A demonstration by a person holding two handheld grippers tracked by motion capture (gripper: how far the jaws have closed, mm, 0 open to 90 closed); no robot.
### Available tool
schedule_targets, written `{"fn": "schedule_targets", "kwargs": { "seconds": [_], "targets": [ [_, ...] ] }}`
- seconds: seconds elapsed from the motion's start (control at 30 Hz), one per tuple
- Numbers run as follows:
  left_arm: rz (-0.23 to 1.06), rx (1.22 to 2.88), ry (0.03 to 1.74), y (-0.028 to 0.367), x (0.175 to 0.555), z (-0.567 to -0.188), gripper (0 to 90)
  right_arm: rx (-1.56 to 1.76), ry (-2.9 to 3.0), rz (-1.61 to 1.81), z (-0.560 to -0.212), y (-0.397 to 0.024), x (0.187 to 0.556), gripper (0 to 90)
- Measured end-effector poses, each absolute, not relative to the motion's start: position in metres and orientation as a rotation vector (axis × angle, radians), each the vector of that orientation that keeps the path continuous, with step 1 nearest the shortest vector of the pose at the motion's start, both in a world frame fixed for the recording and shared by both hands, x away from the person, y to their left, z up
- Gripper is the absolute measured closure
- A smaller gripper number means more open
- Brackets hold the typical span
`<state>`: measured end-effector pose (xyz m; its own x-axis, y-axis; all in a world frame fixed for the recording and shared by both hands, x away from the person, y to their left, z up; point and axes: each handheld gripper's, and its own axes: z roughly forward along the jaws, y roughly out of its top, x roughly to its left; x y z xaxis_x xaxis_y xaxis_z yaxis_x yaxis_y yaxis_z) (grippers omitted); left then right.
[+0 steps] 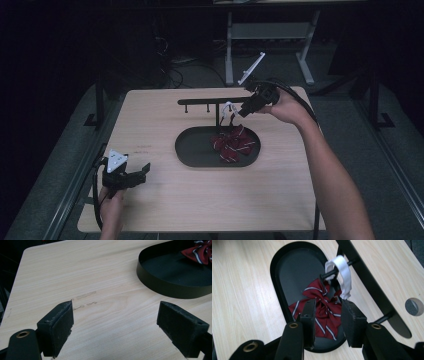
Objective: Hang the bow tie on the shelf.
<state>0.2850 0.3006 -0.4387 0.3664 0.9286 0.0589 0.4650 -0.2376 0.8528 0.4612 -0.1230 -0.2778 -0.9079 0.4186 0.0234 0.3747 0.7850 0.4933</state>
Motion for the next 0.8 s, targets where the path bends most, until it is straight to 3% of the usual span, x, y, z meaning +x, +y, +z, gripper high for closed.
{"fn": "schedule_targets", "kwargs": {
  "seconds": [0.8],
  "targets": [
    [0.758,1.854,1.208,0.299,0.285,-0.438,13.5,0.632,2.874,0.799,-0.283,-0.133,0.446,56.9]
  ]
}}
